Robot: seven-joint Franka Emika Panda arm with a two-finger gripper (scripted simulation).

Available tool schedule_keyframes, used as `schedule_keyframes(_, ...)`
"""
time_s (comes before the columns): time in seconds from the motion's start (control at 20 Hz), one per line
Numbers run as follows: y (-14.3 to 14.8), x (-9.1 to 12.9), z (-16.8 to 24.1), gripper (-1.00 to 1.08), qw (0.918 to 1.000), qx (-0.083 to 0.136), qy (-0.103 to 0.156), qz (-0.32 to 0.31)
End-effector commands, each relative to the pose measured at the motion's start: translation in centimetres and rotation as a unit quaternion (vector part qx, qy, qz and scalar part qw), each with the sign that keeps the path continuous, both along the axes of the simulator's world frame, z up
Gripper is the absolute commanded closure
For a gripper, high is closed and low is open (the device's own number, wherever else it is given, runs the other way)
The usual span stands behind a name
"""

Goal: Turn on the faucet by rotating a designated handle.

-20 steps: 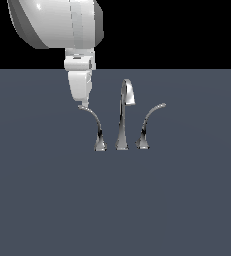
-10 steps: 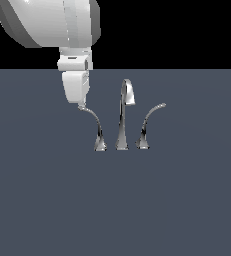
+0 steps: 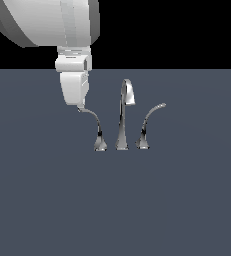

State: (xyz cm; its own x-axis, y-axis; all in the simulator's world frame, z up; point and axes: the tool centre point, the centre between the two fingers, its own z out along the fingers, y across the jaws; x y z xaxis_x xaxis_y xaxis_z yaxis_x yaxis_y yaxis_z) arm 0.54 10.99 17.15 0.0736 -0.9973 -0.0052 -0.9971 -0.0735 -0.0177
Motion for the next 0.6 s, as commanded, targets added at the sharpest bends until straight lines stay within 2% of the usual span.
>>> schedule_keyframes(0.0,-0.6,-1.2,0.0,1.08,1.0,-0.003,0.006,-0.001)
schedule_keyframes(0.45,-1.3,-3.9,0.0,1.08,1.0,-0.003,0.008,0.001)
schedule_keyframes(0.55,-0.6,-3.5,-0.1,1.08,1.0,-0.001,0.006,0.006)
